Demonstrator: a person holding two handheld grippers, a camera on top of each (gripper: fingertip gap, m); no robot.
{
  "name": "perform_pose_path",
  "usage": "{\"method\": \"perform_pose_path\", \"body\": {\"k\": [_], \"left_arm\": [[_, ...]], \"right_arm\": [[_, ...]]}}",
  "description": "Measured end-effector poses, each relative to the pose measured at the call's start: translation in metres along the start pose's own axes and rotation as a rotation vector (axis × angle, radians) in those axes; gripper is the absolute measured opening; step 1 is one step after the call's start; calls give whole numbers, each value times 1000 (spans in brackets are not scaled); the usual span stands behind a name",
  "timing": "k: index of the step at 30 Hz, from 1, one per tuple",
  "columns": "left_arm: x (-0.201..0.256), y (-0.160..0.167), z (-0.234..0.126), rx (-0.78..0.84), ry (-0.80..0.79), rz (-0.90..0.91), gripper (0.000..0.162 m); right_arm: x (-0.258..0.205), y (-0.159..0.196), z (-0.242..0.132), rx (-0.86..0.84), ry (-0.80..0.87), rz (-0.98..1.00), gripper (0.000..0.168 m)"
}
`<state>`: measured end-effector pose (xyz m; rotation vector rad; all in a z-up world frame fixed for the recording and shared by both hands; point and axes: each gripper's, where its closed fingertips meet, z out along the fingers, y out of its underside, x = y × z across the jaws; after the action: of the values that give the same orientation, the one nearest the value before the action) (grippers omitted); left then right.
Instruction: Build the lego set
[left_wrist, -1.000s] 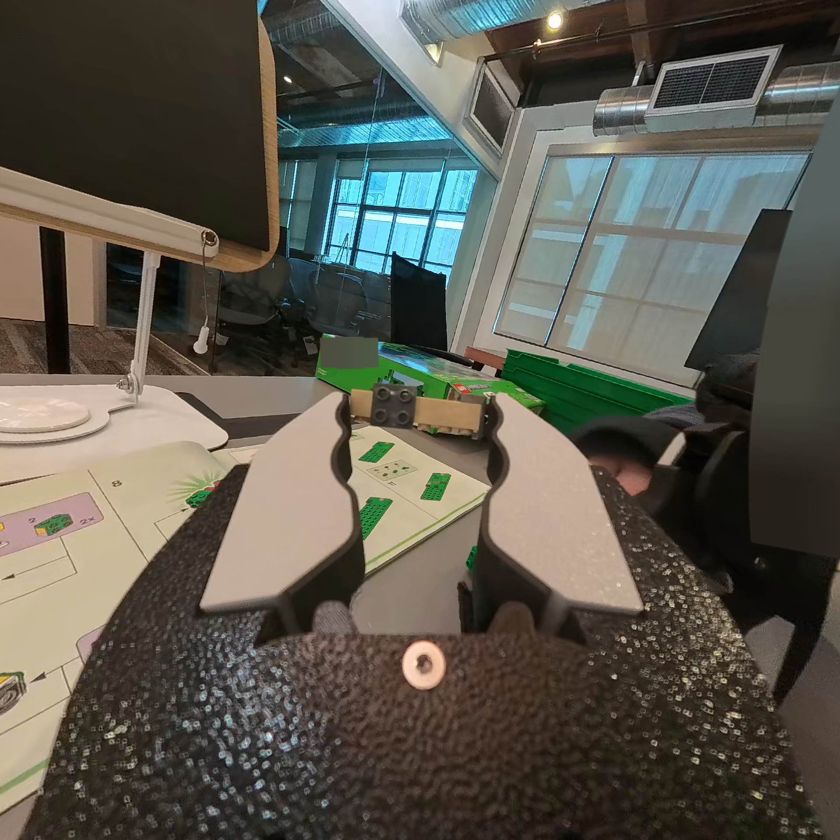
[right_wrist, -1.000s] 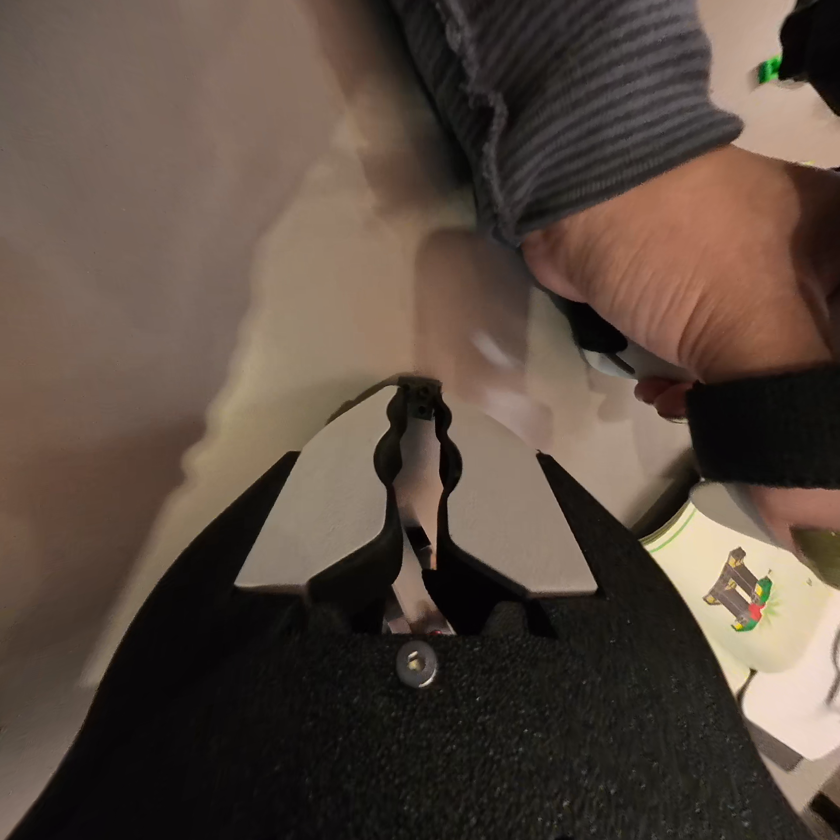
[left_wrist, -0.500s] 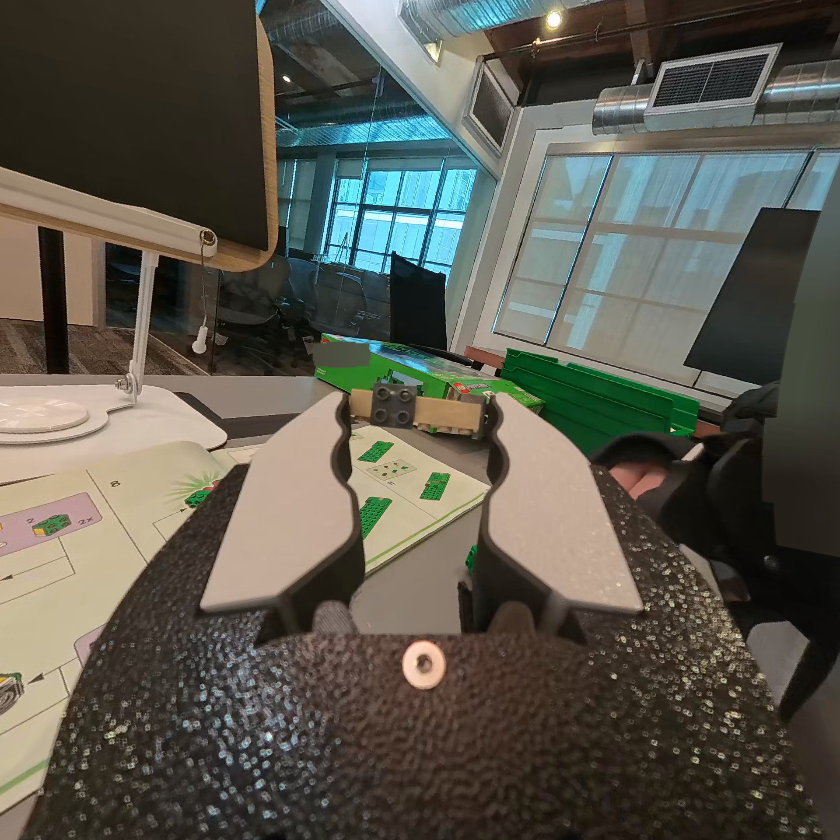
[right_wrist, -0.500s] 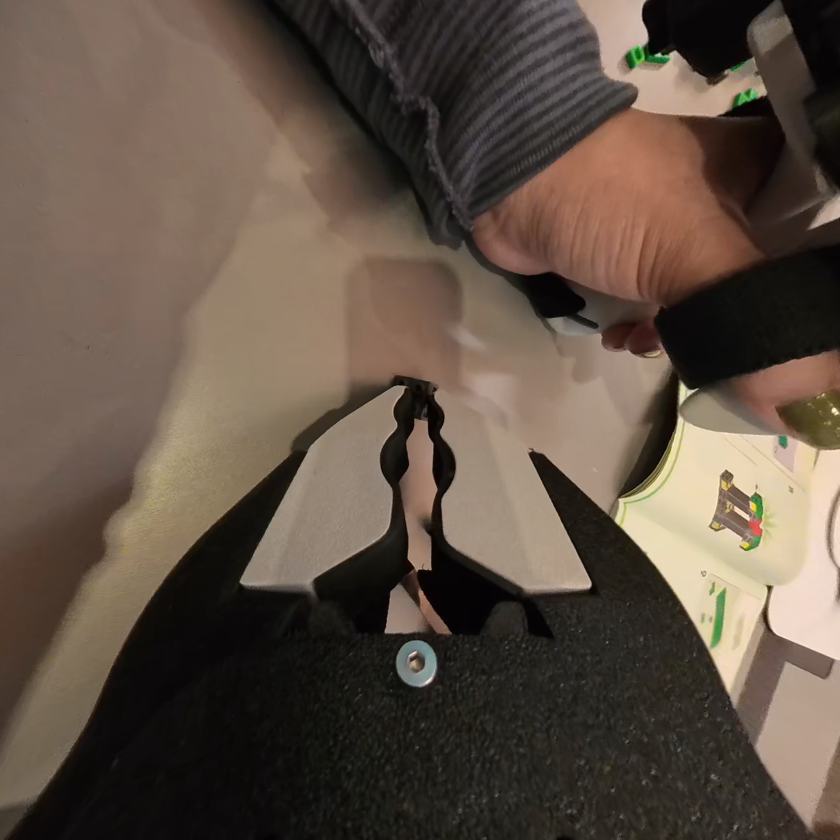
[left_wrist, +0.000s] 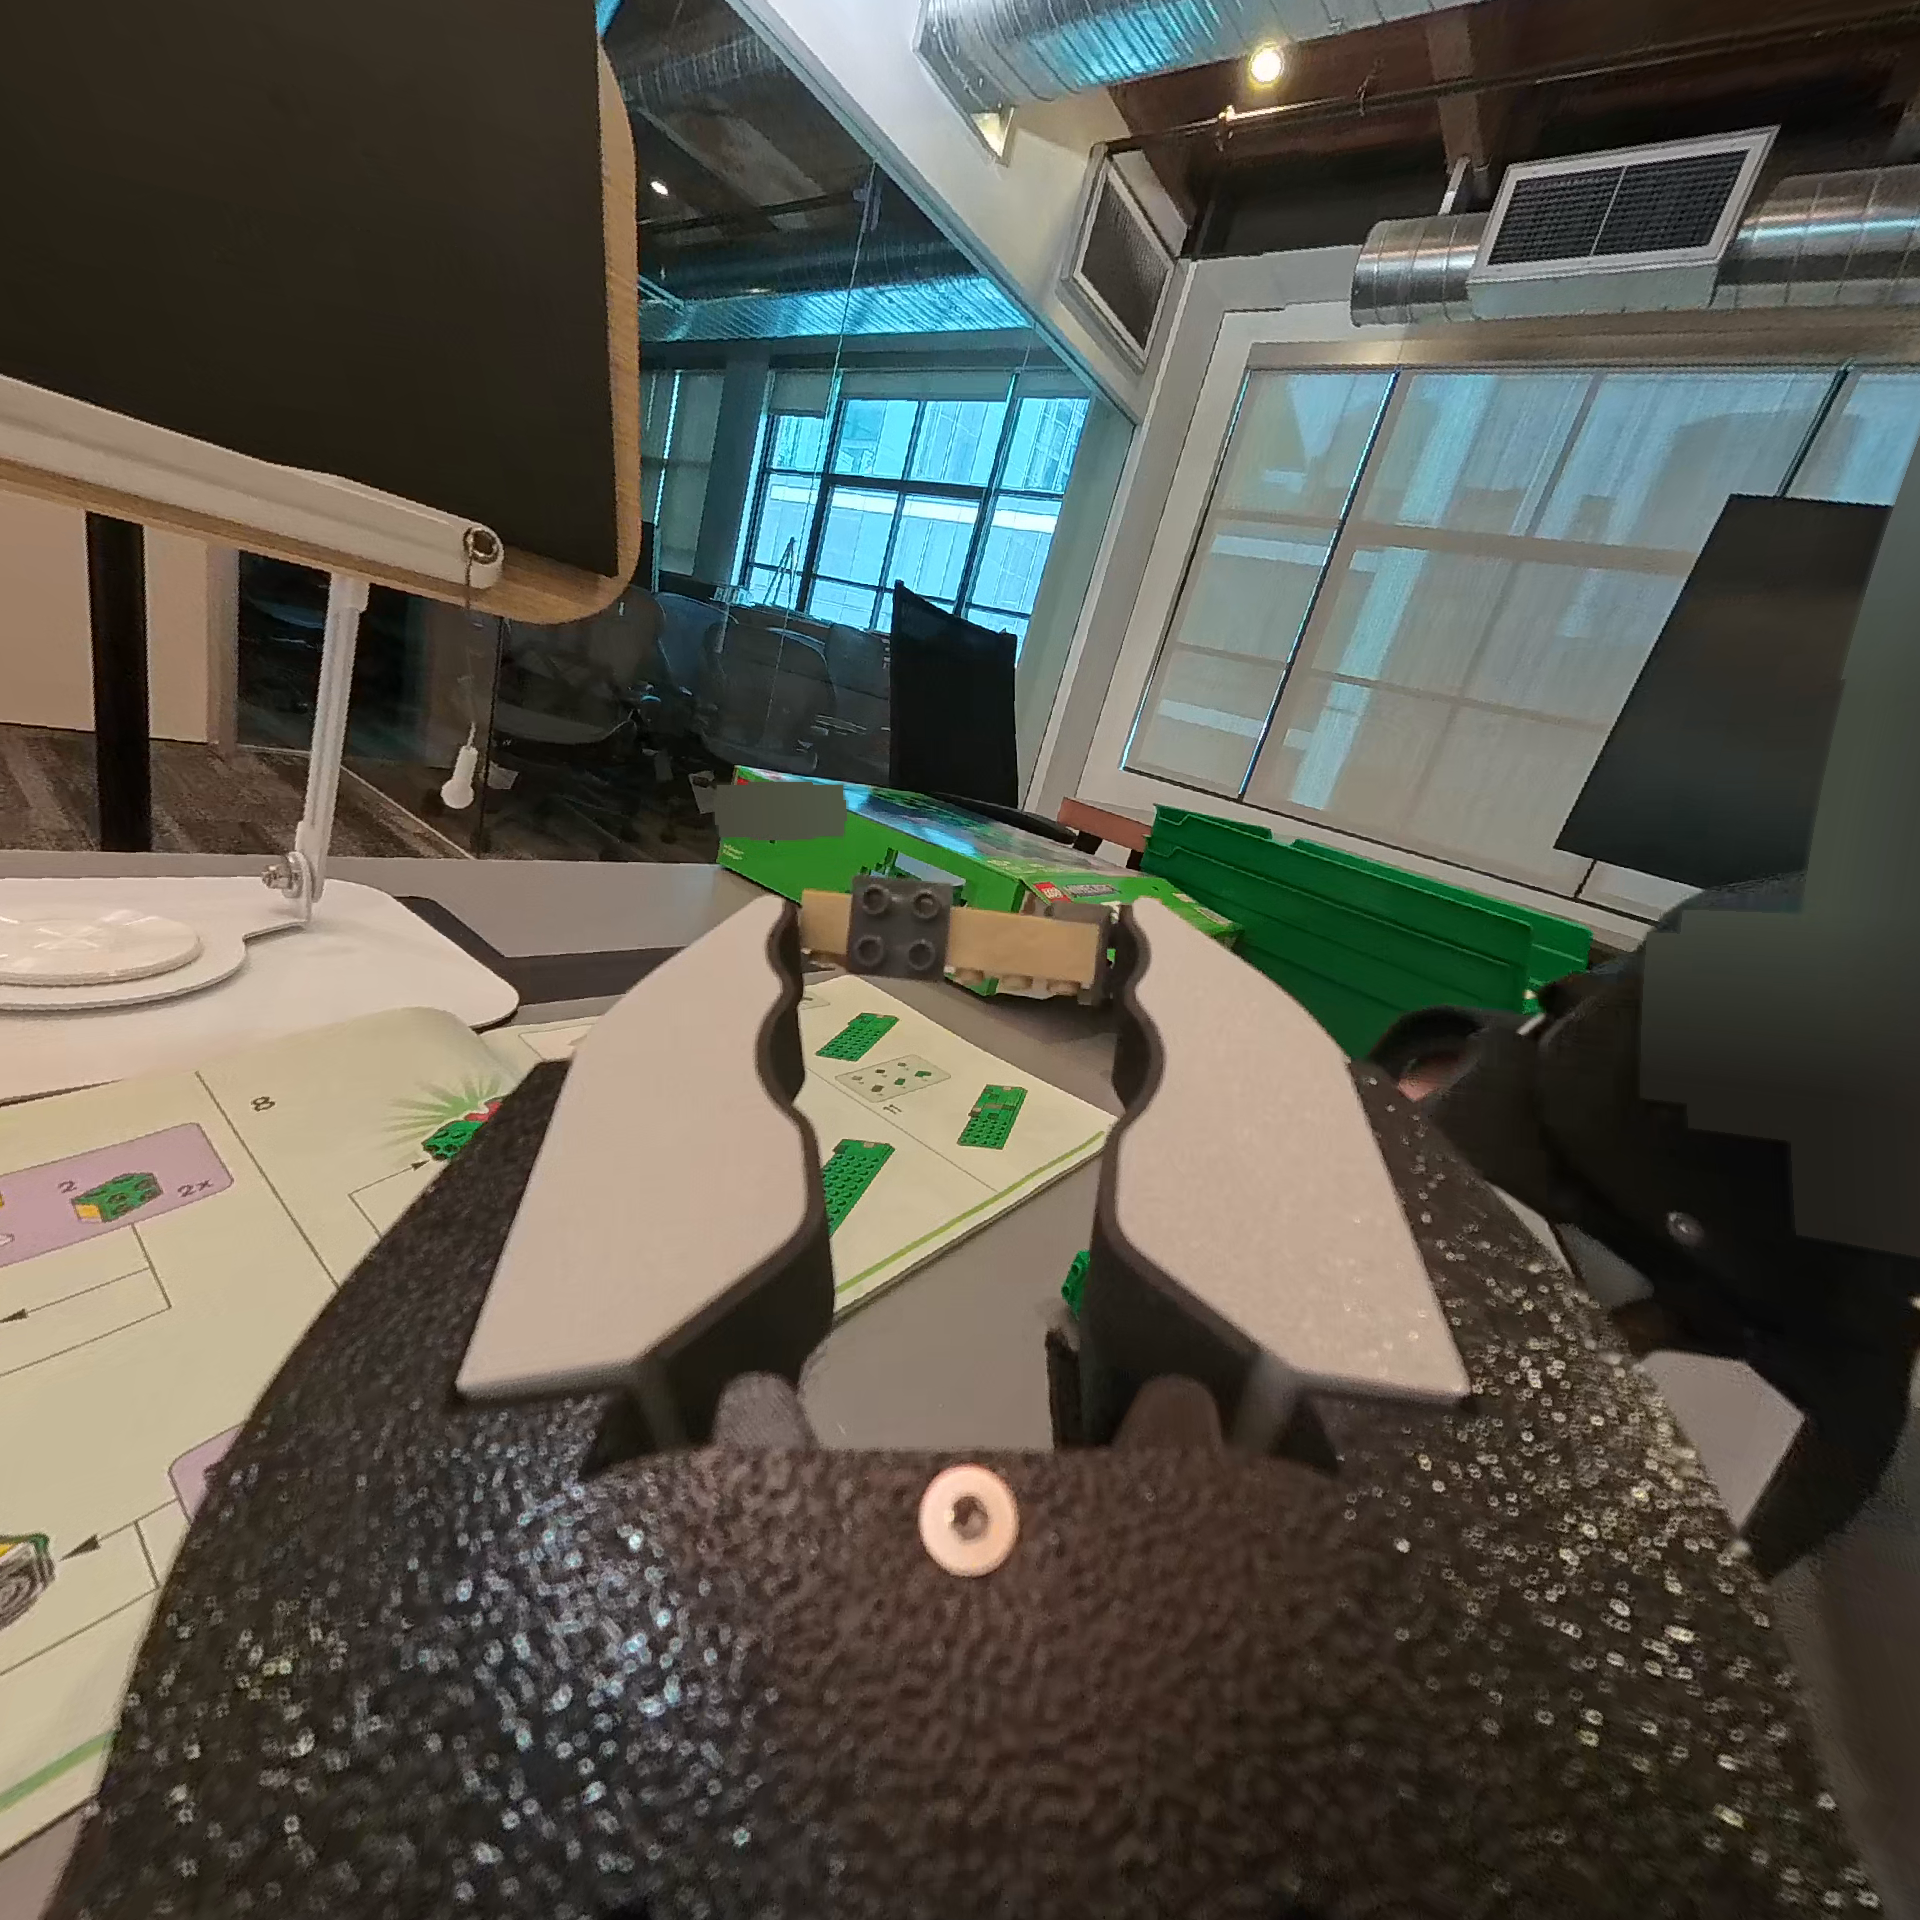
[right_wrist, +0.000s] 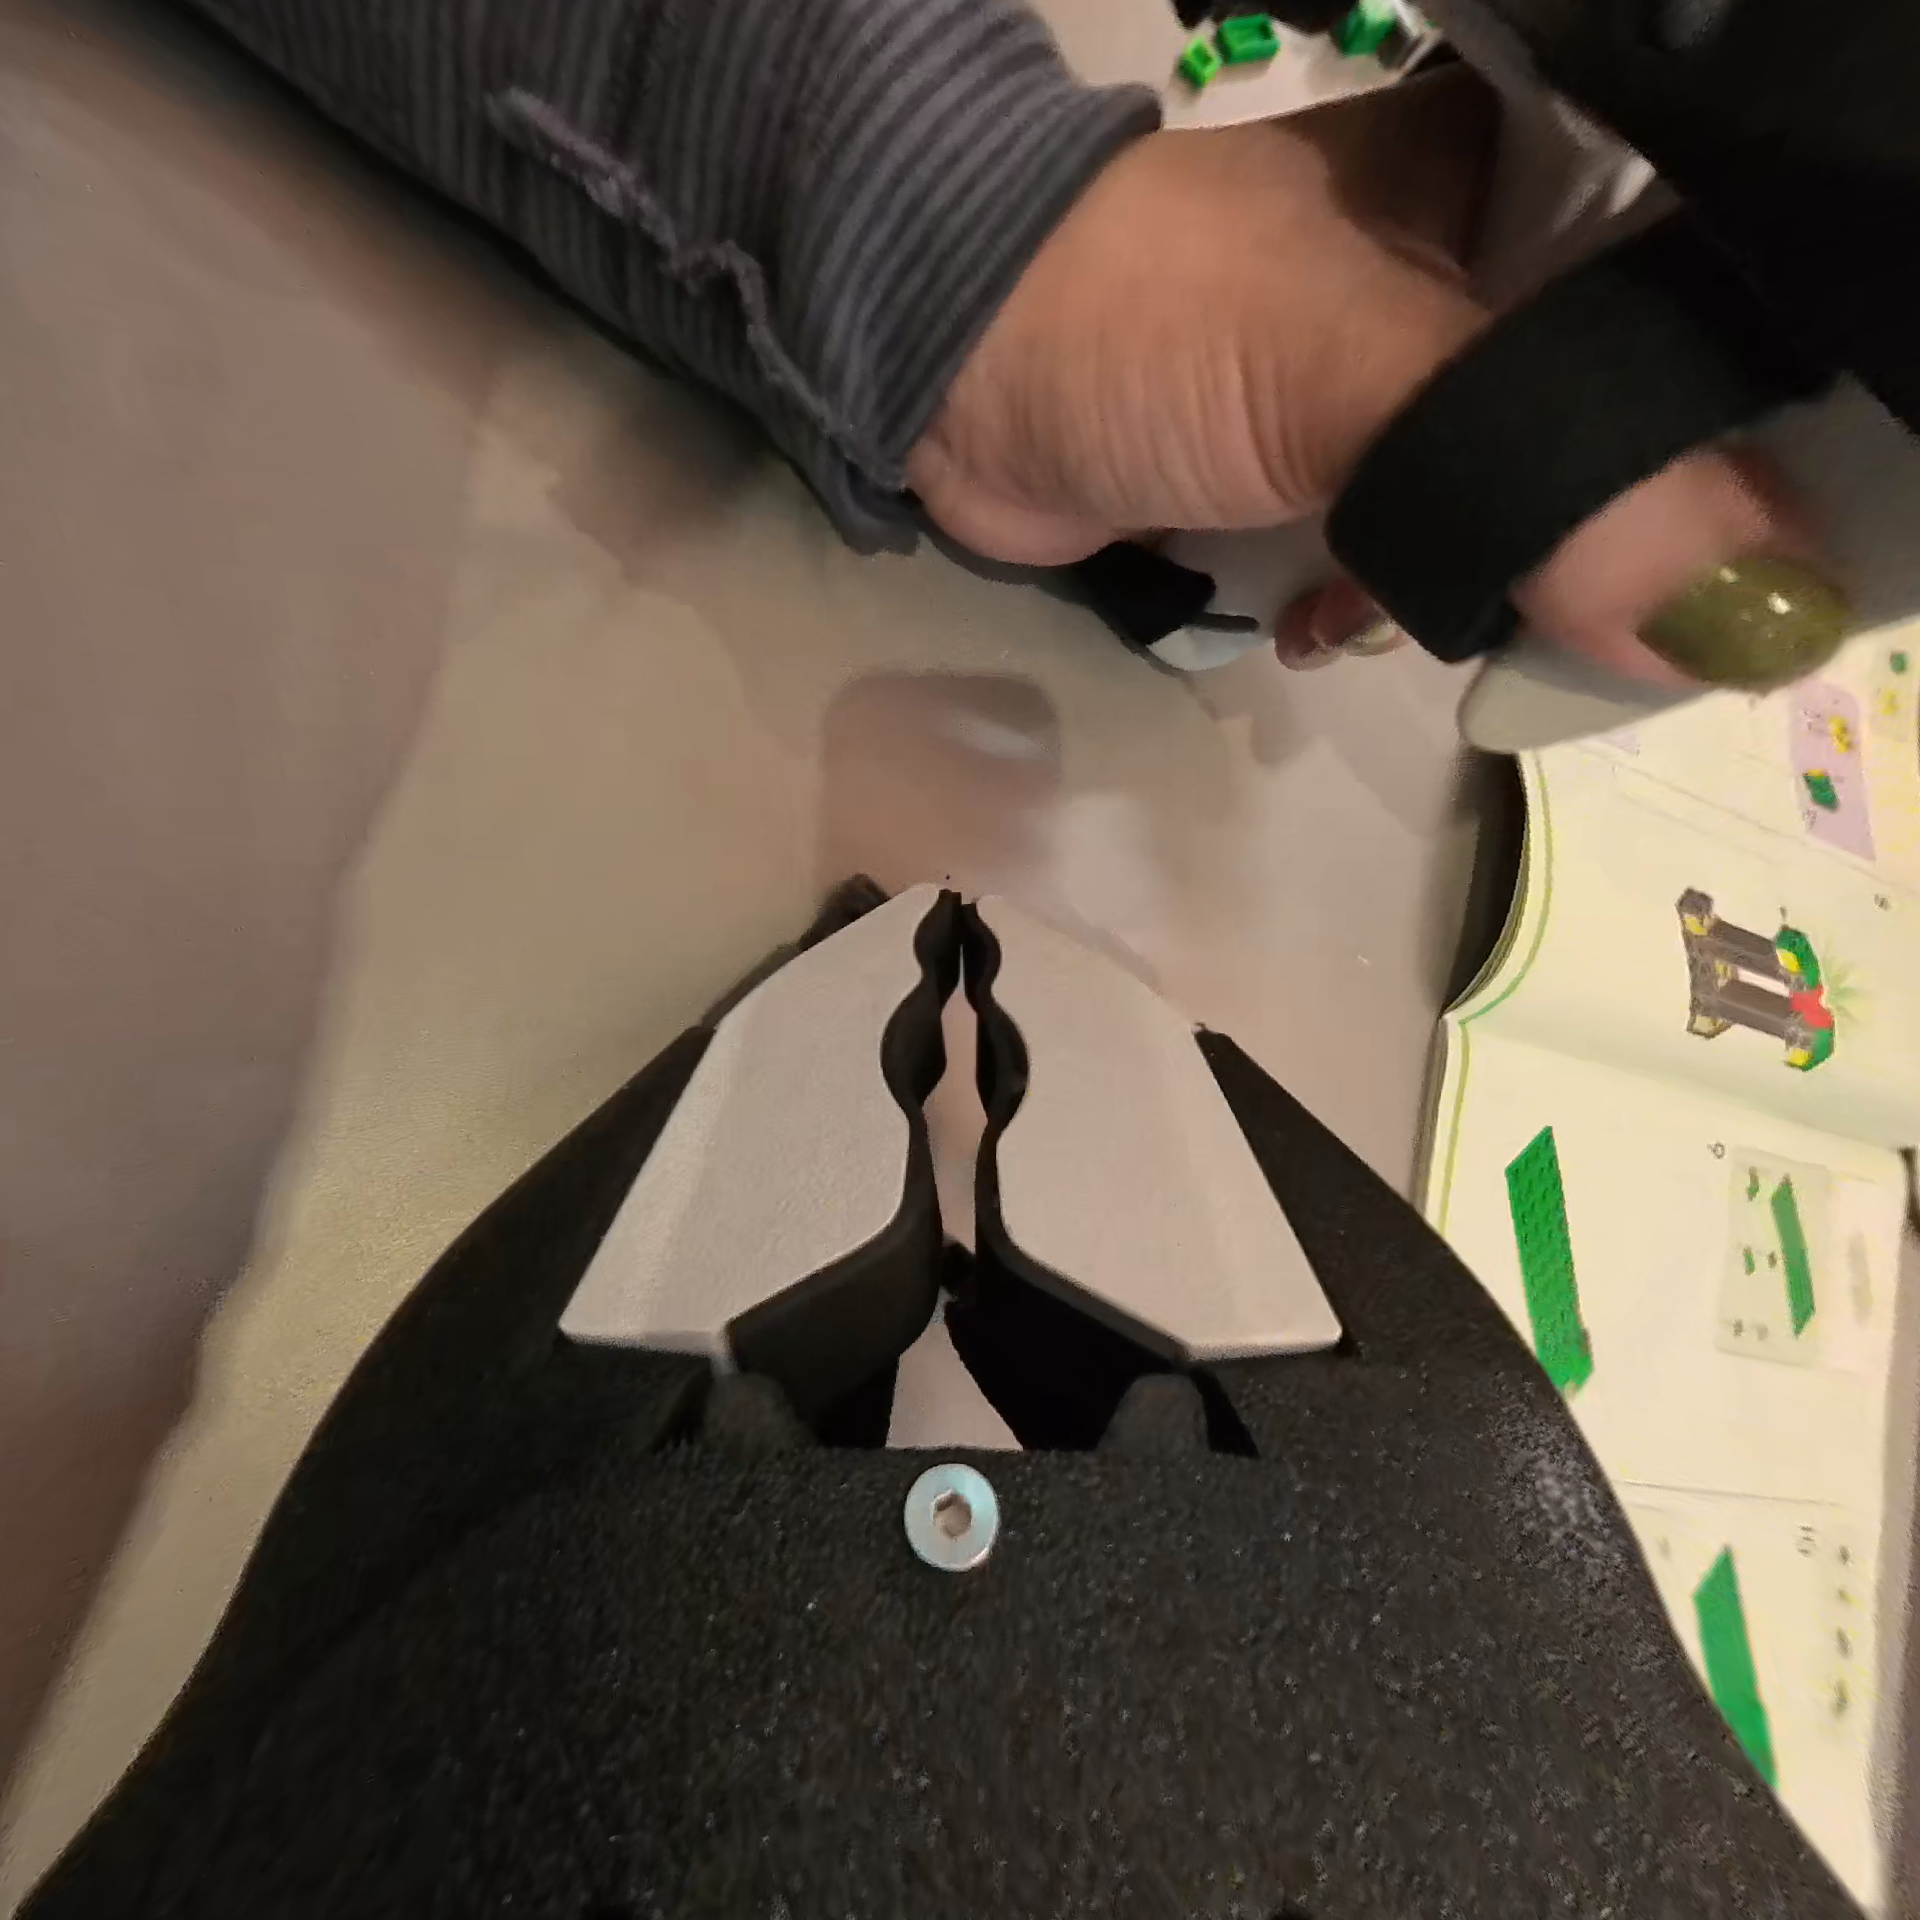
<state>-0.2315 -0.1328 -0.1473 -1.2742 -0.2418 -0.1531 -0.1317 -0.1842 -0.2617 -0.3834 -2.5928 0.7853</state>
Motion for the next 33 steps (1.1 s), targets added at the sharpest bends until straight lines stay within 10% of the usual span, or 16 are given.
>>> {"method": "perform_pose_path", "body": {"k": [1, 15, 33], "left_arm": [[0, 0, 0, 0, 1, -3, 57], [-2, 0, 0, 4, 1, -21, 57], [-1, 0, 0, 6, 6, -38, 57]], "right_arm": [[1, 0, -2, 11, 2, 13, 0], [-11, -2, -14, -22, 73, 484, 13], [-24, 9, -5, -120, 245, 424, 0]]}}
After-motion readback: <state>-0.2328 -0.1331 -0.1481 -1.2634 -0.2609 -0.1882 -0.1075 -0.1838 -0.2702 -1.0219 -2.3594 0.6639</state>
